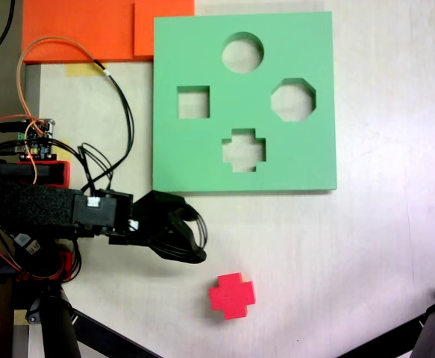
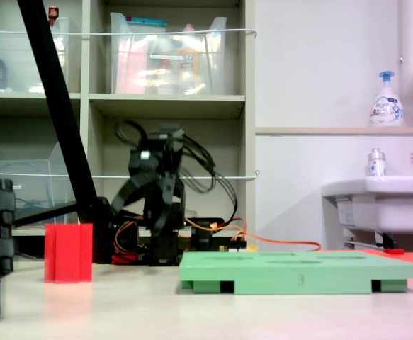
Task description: Put the cross columnar block into the corresponding hole
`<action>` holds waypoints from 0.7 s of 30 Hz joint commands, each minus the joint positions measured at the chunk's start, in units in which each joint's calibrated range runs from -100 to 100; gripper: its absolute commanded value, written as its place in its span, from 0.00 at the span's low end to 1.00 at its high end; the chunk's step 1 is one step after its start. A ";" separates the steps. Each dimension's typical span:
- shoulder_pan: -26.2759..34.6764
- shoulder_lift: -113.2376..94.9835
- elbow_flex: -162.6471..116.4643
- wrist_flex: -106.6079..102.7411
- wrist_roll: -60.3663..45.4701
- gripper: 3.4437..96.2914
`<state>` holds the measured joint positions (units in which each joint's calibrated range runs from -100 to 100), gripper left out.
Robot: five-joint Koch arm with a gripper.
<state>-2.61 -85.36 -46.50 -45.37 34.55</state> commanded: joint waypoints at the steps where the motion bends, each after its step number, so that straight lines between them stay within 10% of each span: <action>1: 0.73 7.99 15.69 -17.65 2.44 0.46; 9: -0.68 40.81 66.14 -53.57 3.32 0.46; 21: -6.25 65.81 81.09 -54.63 -0.20 0.59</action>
<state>-8.38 -21.34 31.70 -97.94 35.63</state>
